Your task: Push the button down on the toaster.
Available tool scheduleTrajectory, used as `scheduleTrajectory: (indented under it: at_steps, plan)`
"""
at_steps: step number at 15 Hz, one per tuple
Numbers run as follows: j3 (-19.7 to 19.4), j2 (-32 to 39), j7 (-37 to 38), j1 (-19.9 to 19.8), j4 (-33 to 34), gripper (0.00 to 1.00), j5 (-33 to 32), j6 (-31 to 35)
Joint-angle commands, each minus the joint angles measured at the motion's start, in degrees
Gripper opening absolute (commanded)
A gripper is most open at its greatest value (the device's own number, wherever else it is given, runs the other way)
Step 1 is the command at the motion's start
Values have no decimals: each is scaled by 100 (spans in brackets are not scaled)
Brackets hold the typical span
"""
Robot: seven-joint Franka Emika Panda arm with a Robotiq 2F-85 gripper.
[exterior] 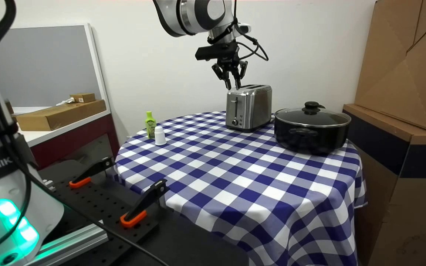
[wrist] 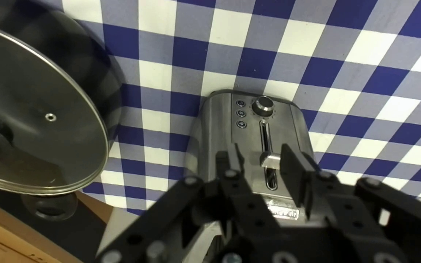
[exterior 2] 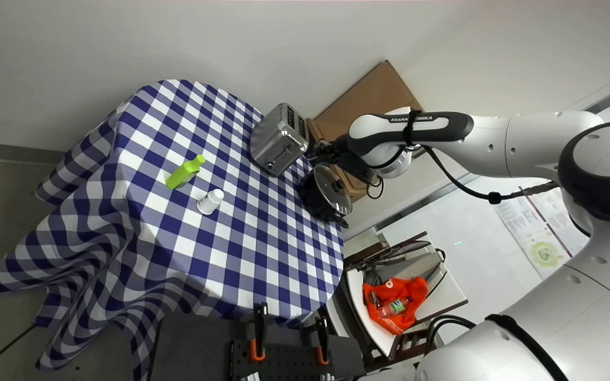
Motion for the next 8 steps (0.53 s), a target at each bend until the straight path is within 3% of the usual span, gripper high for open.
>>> scheduleTrajectory:
  at_steps: [1, 2, 8]
  plan:
    - [-128, 403, 352, 168, 450, 7, -319, 135]
    - [-154, 476, 410, 202, 529, 1, -384, 145]
    - [-373, 942, 826, 517, 978, 0, -750, 190]
